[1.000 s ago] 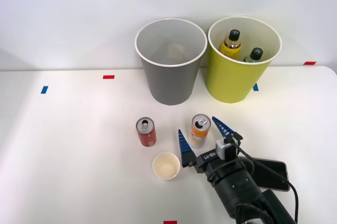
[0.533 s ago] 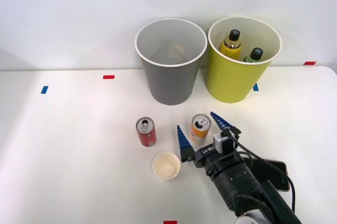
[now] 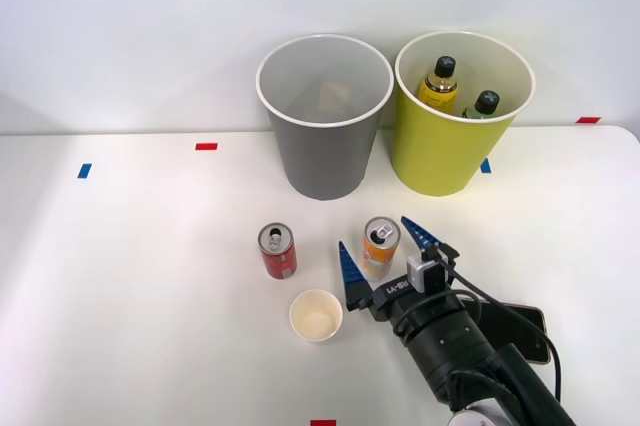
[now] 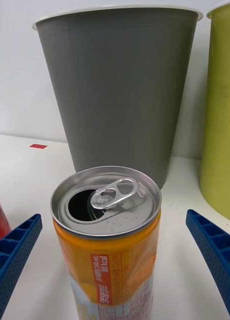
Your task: Put cans in the gray bin, plastic bottles in the light green bin
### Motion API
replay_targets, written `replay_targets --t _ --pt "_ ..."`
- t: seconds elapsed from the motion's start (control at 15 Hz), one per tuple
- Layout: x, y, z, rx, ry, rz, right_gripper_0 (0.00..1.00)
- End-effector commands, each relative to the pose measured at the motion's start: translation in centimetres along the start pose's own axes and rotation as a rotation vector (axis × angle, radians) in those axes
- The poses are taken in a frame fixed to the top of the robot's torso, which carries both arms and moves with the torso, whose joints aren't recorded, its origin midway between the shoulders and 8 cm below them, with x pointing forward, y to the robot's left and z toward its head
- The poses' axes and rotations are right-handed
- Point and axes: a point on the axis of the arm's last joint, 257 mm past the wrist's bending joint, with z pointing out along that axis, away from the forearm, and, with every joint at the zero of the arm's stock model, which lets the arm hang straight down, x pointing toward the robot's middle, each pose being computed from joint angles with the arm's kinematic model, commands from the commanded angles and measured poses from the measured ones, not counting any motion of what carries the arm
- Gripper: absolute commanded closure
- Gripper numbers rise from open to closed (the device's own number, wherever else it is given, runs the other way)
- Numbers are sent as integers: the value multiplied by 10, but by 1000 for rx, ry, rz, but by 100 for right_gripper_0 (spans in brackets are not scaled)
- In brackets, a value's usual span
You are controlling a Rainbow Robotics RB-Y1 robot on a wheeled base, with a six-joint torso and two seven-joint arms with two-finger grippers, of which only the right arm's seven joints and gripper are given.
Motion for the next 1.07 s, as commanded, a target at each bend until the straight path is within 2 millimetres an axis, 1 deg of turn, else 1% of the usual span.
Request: replay_targets --t 0.07,0.33,0.67,0.73,0.87,1.07 --pt "-2 1 1 0 -3 -8 100" --pt "-7 3 6 7 -16 2 100" --pt "-8 3 8 13 -19 -1 100" --pt "-10 4 11 5 -17 -4 100" --pt "-24 5 18 -41 3 -4 100" --pt "-62 5 25 -95 -12 -4 100"
